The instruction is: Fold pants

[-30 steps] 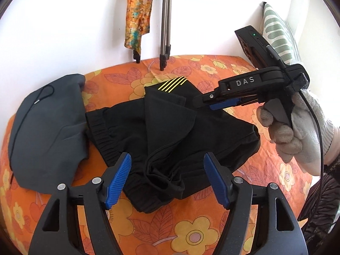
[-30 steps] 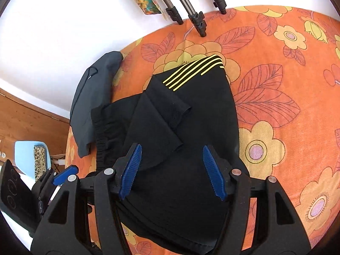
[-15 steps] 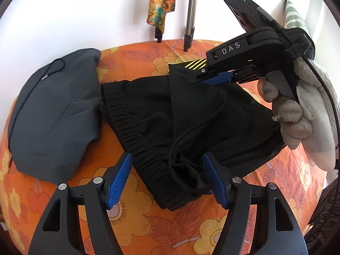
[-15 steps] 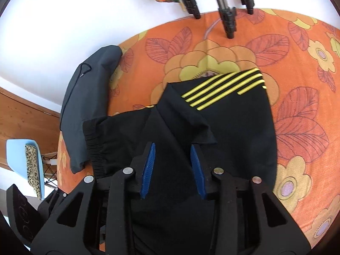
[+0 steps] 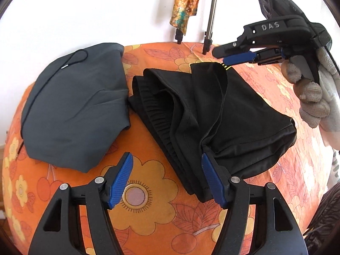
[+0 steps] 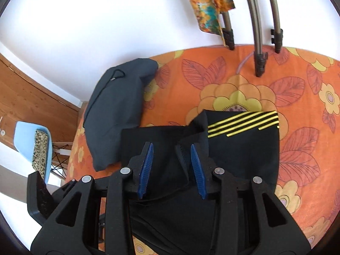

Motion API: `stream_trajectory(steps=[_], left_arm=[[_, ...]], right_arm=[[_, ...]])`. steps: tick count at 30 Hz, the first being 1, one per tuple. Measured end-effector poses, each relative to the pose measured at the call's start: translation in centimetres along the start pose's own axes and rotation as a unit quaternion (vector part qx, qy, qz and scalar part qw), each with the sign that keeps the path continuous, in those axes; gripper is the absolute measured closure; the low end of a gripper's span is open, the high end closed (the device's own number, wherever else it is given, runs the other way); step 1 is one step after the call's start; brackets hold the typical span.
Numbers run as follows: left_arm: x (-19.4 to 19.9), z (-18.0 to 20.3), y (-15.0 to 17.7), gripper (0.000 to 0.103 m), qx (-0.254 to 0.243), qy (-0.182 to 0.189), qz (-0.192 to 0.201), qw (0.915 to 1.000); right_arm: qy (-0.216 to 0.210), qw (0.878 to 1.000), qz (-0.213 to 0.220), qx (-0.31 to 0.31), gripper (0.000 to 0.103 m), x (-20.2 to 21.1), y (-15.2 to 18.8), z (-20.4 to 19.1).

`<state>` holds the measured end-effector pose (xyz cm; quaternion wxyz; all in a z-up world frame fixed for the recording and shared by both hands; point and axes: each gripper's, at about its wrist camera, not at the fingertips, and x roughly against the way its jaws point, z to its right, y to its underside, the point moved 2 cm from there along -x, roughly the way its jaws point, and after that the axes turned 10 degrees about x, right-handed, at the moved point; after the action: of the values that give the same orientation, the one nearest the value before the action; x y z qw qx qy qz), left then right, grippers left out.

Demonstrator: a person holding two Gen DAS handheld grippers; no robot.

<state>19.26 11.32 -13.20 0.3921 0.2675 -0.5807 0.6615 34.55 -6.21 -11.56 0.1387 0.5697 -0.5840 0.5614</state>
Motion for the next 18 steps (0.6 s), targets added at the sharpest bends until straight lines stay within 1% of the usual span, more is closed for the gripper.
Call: stream_trajectory(steps=[3,5,7,9,11,13,14,15,18], left_arm=[[0.4,-0.2,0.0,0.037,-0.013,-0.017,0.010,0.9997],[1.3,-0.7,0.1,0.037,-0.019,-0.025,0.022,0.9993],[2.3,-1.2,0.0,0.037,-0.003,-0.007,0.030,0.9995],[2.9,-0.9,-0.1,0.037,0.000,0.015,0.039,0.9991],[2.8,-0.2,-0.4,0.043,-0.006,0.033,0.039,0.9986],[2.2,0.6,-0.8,0.055,-0.002,0.065,0.026,0.9975],[1.7,0.8,-1.1,0.058,0.003,0.079,0.017,0.9967],[1.2,0.9,-1.3,0.060,0.008,0.086,0.010,0.9962],[-0.5,0.9,-1.7,0.060,0.027,0.109,-0.012,0.9936]], right_arm=[[0.028,0.999,-0.021,0.000,0.064,-1.5,1.1,0.8],[0.046,0.999,-0.019,0.000,0.064,-2.0,1.4,1.1],[0.061,0.998,-0.014,0.000,0.064,-1.9,1.5,1.6],[0.067,0.998,-0.010,-0.015,0.064,-1.5,1.6,2.3],[0.067,0.997,-0.012,-0.033,0.064,-1.1,1.6,3.1],[0.069,0.997,-0.021,-0.039,0.064,-1.1,1.8,3.4],[0.068,0.996,-0.031,-0.042,0.064,-1.3,2.0,3.6],[0.064,0.996,-0.039,-0.045,0.064,-1.6,2.2,3.7],[0.047,0.996,-0.051,-0.064,0.064,-2.6,2.6,3.9]])
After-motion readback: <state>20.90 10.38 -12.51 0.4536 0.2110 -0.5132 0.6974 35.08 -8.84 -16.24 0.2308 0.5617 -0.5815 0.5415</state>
